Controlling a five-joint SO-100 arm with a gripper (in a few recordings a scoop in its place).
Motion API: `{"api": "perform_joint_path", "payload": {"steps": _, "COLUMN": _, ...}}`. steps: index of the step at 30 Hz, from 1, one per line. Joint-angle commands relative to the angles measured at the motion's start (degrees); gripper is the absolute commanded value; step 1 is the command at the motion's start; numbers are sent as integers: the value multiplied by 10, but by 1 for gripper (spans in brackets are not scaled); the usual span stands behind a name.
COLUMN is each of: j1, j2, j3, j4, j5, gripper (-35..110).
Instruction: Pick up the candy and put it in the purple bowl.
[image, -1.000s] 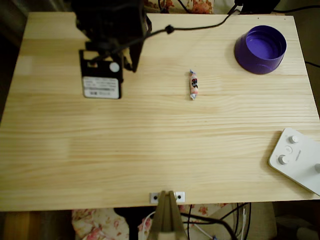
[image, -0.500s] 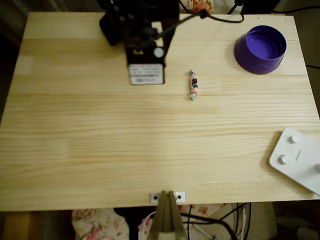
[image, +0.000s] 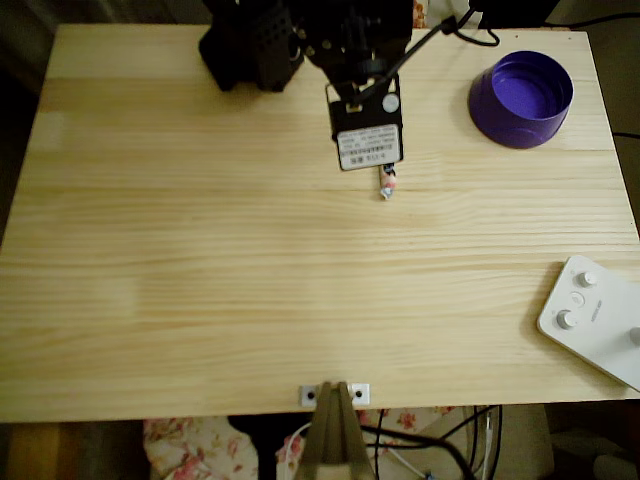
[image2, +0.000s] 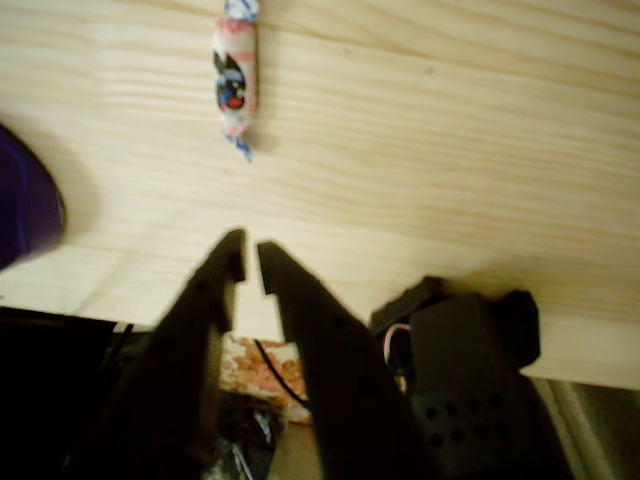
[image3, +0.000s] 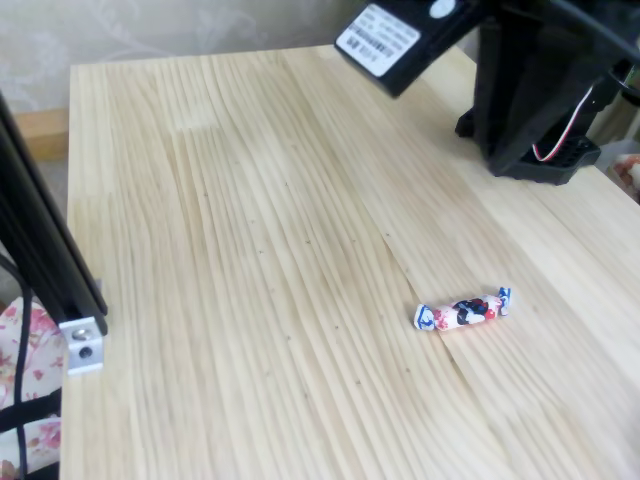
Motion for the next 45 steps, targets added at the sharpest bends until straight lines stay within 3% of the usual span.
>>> {"api": "perform_joint_path", "payload": {"steps": 1, "j1": -3, "j2": 9, "j3": 14, "j4": -19, "j5": -19, "gripper": -1}}
{"api": "perform_joint_path", "payload": {"steps": 7, "j1": 49, "j2": -48, "j3": 39, "j4": -66, "j5": -20, "gripper": -1}}
{"api": "perform_joint_path", "payload": {"steps": 13, "j1": -14, "j2": -57, "j3": 38, "j4": -77, "j5": -14, "gripper": -1}}
{"api": "perform_joint_path", "payload": {"steps": 18, "j1": -65, "j2": -52, "j3": 20, "j4": -72, "j5": 80, "gripper": -1}}
{"api": "perform_joint_path", "payload": {"steps": 22, "j1": -104, "j2": -55, "j3": 53, "j4": -131, "j5": 120, "gripper": 0}}
{"api": "perform_joint_path", "payload": {"steps": 37, "j1": -113, "j2": -172, "j3": 26, "j4": -145, "j5": 144, "gripper": 36}}
{"api": "perform_joint_path", "payload": {"steps": 45, "j1": -104, "j2": -287, "j3": -52, "j4": -145, "j5": 157, "gripper": 37}}
